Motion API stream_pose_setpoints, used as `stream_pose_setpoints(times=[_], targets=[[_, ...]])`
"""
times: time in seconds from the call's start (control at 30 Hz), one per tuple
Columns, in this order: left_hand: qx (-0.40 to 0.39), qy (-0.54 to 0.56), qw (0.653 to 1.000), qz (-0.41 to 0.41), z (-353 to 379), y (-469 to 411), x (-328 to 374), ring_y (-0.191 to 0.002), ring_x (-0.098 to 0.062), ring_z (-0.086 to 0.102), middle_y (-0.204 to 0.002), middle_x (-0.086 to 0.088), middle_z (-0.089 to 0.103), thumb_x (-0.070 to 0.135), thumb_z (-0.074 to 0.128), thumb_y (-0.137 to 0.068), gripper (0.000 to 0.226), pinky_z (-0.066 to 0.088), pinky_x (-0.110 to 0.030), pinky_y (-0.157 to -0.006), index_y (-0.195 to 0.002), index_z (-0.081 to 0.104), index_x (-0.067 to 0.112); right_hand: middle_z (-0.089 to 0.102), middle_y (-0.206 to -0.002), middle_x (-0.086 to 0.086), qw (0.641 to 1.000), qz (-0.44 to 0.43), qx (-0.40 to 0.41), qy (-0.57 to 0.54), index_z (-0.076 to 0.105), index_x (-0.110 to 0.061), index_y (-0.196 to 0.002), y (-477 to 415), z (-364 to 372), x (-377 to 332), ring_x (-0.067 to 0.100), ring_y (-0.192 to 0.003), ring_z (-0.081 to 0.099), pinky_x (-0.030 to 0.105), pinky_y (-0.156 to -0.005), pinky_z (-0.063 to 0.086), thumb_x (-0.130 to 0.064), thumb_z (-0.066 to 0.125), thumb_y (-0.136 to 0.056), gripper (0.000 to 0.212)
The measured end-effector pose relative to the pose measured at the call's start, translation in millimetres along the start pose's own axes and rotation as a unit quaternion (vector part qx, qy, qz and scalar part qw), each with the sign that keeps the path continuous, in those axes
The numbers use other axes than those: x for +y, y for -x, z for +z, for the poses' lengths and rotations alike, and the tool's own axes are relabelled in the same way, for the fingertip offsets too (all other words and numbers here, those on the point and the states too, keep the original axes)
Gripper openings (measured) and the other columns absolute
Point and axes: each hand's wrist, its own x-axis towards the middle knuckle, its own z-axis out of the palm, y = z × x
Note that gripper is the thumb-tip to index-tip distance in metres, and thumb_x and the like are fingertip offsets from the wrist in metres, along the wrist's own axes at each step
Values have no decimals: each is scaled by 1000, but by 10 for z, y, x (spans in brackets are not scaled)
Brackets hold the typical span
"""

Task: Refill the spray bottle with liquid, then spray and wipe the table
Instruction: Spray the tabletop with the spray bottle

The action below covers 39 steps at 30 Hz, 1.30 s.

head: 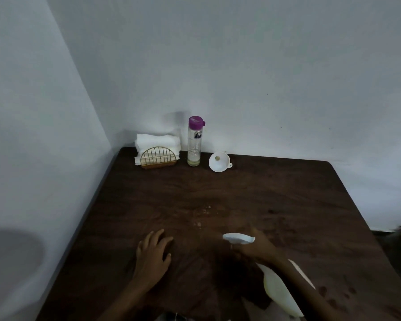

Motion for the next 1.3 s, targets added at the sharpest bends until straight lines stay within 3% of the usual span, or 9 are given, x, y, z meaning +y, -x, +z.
stream_pose_setpoints(times=[0.1, 0.17, 0.27, 0.37, 0.47, 0.67, 0.93, 1.17, 1.3], targets=[[-6, -5, 1000, -5, 14, 6, 20, -143, -18, 5, -154, 7, 16, 35, 48, -90, 47, 8, -45, -116, -135, 36, 38, 60, -122, 4, 998, -24, -57, 22, 67, -44, -96, -29, -17, 31, 18, -100, 64, 38, -94, 50, -23, 70, -76, 29], [-6, -3, 1000, -8, 6, 11, 34, -143, -17, 5, -154, 8, 16, 35, 48, -90, 47, 7, -44, -116, -135, 36, 38, 61, -120, 3, 996, -22, -81, 37, 64, -50, -91, 4, -47, 80, 19, -93, 67, 32, -86, 54, -19, 65, -81, 33], [-6, 1, 1000, -5, 8, -1, 60, -143, -18, 6, -154, 7, 17, 35, 49, -90, 46, 8, -44, -116, -135, 36, 38, 63, -115, 6, 999, -21, -22, -14, 63, -33, -101, -6, -83, 210, 20, -98, 65, 27, -85, 54, -19, 71, -74, 32], [-5, 6, 1000, 1, -5, -8, 108, -143, -18, 6, -153, 7, 18, 34, 49, -90, 45, 8, -44, -116, -134, 38, 37, 57, -94, -4, 993, 13, 93, -70, 61, -24, -86, 54, -168, 294, 15, -90, 59, 14, -68, 47, -20, 77, -72, 21], [-8, 11, 1000, 10, -5, -28, 149, -143, -18, 6, -153, 8, 19, 34, 50, -90, 45, 9, -44, -116, -133, 38, 37, 58, -97, -4, 986, 26, 145, -82, 62, -27, -108, 53, -237, 398, 7, -81, 58, 12, -68, 48, -21, 69, -81, 29], [-16, 7, 999, 30, -9, -57, 213, -143, -17, 5, -152, 8, 20, 34, 48, -91, 43, 7, -45, -116, -132, 40, 36, 45, -129, 12, 978, 107, 173, -40, 61, -40, -115, 24, -263, 489, 27, -110, 55, 40, -96, 47, -44, 62, -81, 35], [-23, 8, 999, 45, -55, -82, 340, -143, -16, 8, -151, 11, 23, 35, 48, -91, 41, 6, -43, -116, -132, 40, 37, 54, -124, 17, 952, 109, 246, -147, 46, 3, -127, -71, -480, 515, 29, -105, 56, 35, -83, 46, -28, 71, -78, 63], [-31, 4, 998, 50, -32, -39, 398, -143, -16, 8, -149, 12, 26, 34, 49, -91, 38, 6, -43, -115, -128, 44, 37, 58, -123, 4, 938, 62, 274, -204, 59, -13, -121, -86, -508, 477, 14, -98, 53, 19, -69, 37, -54, 63, -69, 65], [-27, -1, 998, 54, -17, -27, 425, -143, -15, 9, -149, 13, 27, 35, 49, -90, 37, 6, -42, -115, -127, 45, 38, 60, -110, 2, 958, 22, 209, -194, 63, -21, -114, 20, -503, 552, 7, -99, 46, 22, -86, 31, -31, 57, -89, 28]])
